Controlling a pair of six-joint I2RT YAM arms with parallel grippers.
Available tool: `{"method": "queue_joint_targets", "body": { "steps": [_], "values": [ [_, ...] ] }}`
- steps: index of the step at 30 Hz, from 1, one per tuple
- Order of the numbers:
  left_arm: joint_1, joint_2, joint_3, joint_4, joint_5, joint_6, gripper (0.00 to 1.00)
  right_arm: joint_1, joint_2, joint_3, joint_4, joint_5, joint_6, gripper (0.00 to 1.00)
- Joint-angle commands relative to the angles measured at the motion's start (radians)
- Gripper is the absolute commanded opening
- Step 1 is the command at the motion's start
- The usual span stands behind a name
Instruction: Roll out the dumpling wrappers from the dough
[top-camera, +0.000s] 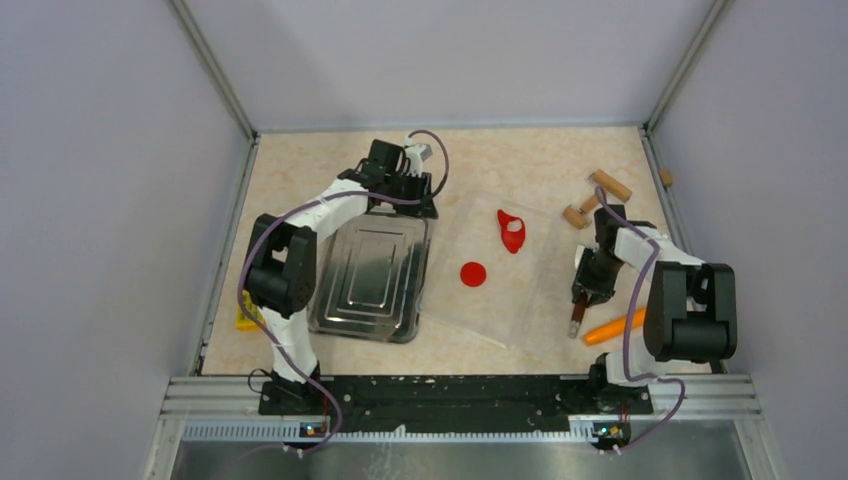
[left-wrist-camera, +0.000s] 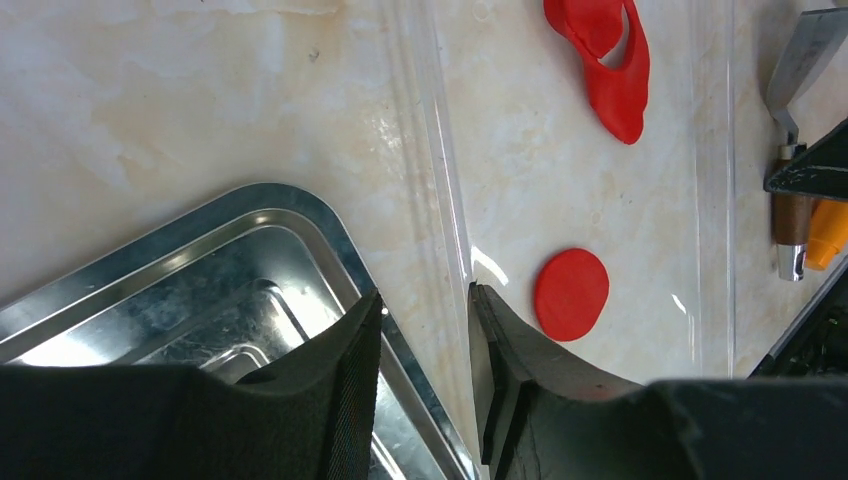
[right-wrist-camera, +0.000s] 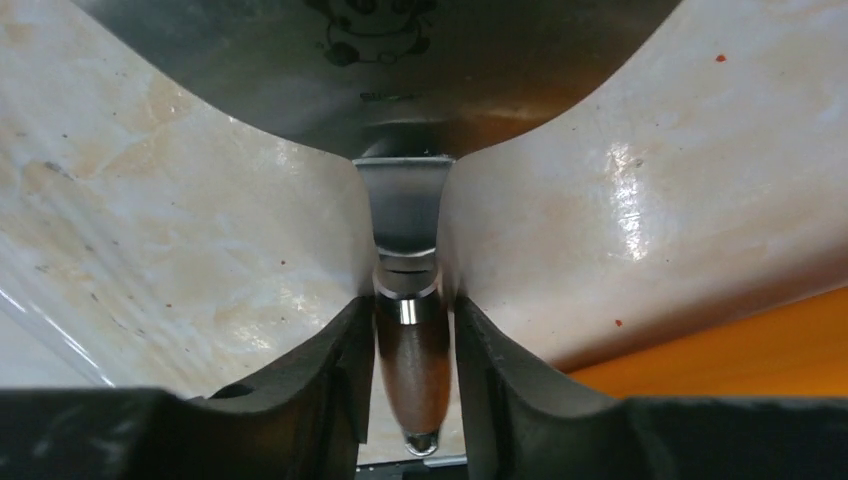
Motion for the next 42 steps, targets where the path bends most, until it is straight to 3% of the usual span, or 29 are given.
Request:
{"method": "queue_joint_targets", "body": {
  "steps": [1,4,6,13,19,21,24,29,35,42],
  "values": [
    [0.024,-0.088,0.041,-0.030,0.073,0.073,0.40,-0.004,0.028,-0.025,0.092,0.004,0.026,0.31],
    [0.025,-0.109,0.045,-0.037,0.103,0.099,0.40,-0.004,0.026,-0.020,0.095,-0.011,0.027,0.18],
    [0.025,-0.125,0.045,-0.035,0.140,0.119,0.40,-0.004,0.006,0.000,0.060,-0.017,0.016,0.01],
    [0.001,-0.242,-0.036,0.117,0.229,0.166,0.40,-0.003,-0.189,0.134,-0.055,-0.206,-0.134,0.00],
    [-0.049,-0.210,0.091,0.079,0.192,0.032,0.43,0.048,-0.282,0.189,-0.026,-0.406,-0.249,0.00],
    [-0.056,-0.163,0.169,0.028,0.229,-0.033,0.44,0.123,-0.292,0.207,-0.020,-0.430,-0.302,0.00],
    [-0.059,-0.086,0.265,-0.005,0.335,-0.159,0.44,0.231,-0.284,0.253,-0.039,-0.417,-0.460,0.00],
    [-0.066,-0.057,0.247,0.096,0.479,-0.223,0.47,0.361,-0.213,0.347,-0.090,-0.316,-0.737,0.00],
    [-0.068,-0.005,0.235,0.169,0.556,-0.318,0.47,0.419,-0.088,0.508,-0.111,-0.259,-0.829,0.00],
    [-0.068,0.026,0.226,0.198,0.571,-0.361,0.47,0.535,-0.027,0.581,-0.092,-0.158,-0.888,0.00]
  ]
}}
